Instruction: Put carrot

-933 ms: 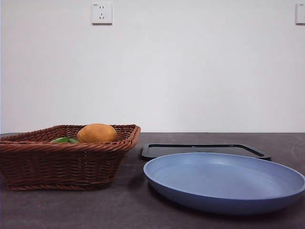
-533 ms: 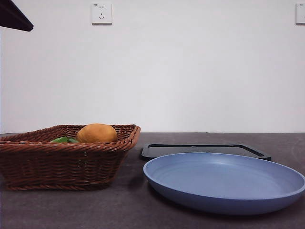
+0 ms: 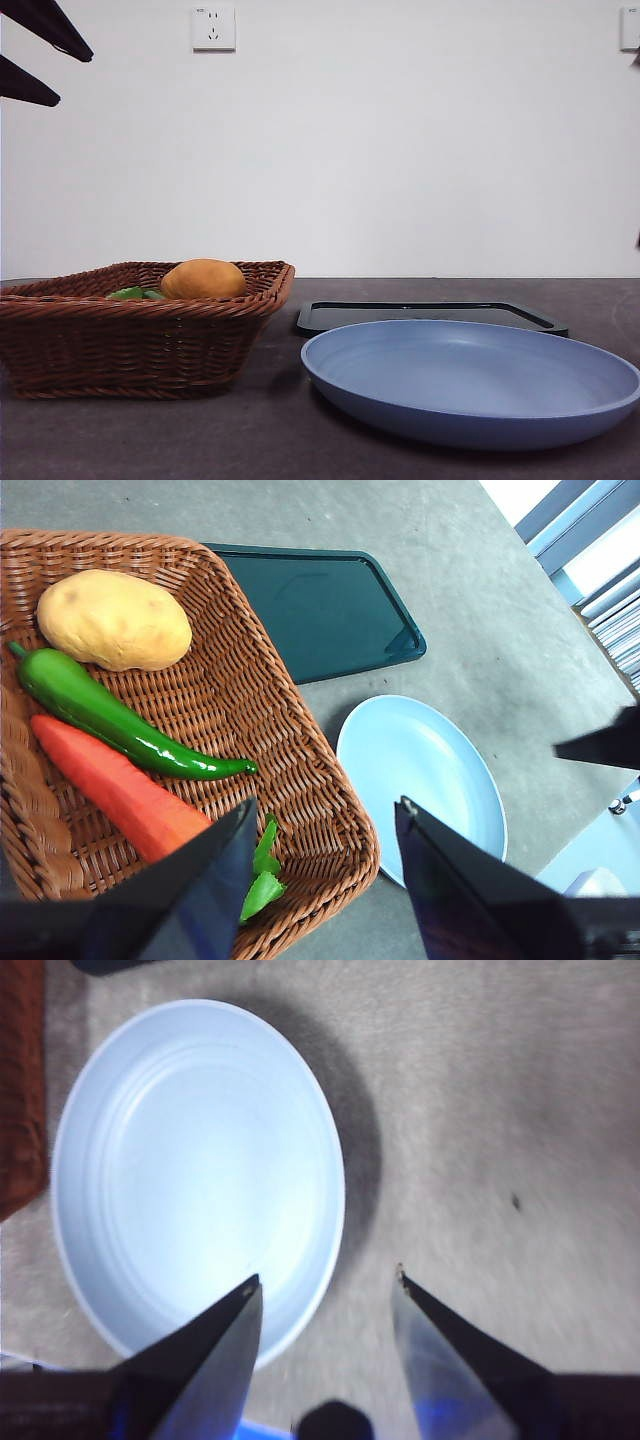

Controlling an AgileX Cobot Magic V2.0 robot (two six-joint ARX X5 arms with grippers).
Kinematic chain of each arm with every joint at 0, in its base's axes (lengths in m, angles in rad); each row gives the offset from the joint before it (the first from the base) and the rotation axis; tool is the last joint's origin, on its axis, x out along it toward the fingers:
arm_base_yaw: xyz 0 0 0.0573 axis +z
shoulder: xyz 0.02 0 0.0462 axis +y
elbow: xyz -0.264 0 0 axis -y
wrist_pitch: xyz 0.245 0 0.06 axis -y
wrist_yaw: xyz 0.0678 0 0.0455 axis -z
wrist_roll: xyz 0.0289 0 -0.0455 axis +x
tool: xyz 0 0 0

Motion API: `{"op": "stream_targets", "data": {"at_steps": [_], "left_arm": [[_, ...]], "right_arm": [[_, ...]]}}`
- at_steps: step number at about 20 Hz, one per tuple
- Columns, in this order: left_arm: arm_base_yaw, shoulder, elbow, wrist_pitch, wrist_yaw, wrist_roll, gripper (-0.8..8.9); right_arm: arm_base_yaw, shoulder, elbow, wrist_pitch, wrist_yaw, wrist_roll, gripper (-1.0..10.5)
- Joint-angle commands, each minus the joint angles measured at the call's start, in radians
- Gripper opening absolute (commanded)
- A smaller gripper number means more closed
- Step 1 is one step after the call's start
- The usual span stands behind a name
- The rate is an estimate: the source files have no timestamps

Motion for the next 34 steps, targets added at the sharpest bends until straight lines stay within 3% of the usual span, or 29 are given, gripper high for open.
{"op": "stream_targets", "data": {"at_steps": [1,9,11,16,18,21,23,28,34], "left_arm": [[-0.005,0.005,0.014,-0.004,-0.002,0.016,2.49],[-0.005,0.005,0.014,-0.032,-0.003,0.019,2.49],[-0.005,0.005,0.014,-0.032,-0.003,0.019,2.49],[-0.005,0.005,0.014,-0.036,-0.003,0.019,2.49],[-0.005,0.005,0.014,-0.036,-0.003,0.019,2.50],[-0.006,0.005,0.014,-0.054,-0.002,0.019,3.53],[-0.019,0.006,0.014,-0.079,-0.003,0.018,3.55],[-0.119,0.050,0.021,-0.089,-0.195,-0.069,3.48],[-0.281,0.346,0.166,-0.206,-0.455,-0.099,3.48]], "right_arm": [[0.013,0.087,0.013,0.057,-0.004,-0.007,2.3],[0.105,0.344,0.013,0.236,-0.003,0.013,2.3],[0.106,0.371,0.013,0.251,-0.002,0.021,1.5],[0.105,0.373,0.013,0.251,-0.002,0.030,0.1],[0.104,0.373,0.013,0.253,-0.001,0.030,0.0],[0.095,0.339,0.013,0.227,-0.002,0.032,0.0],[0.079,0.275,0.014,0.195,-0.002,0.035,0.0],[0.006,0.030,0.023,0.089,0.002,0.034,0.0],[-0.023,-0.143,0.042,0.017,0.002,0.029,0.0]]}}
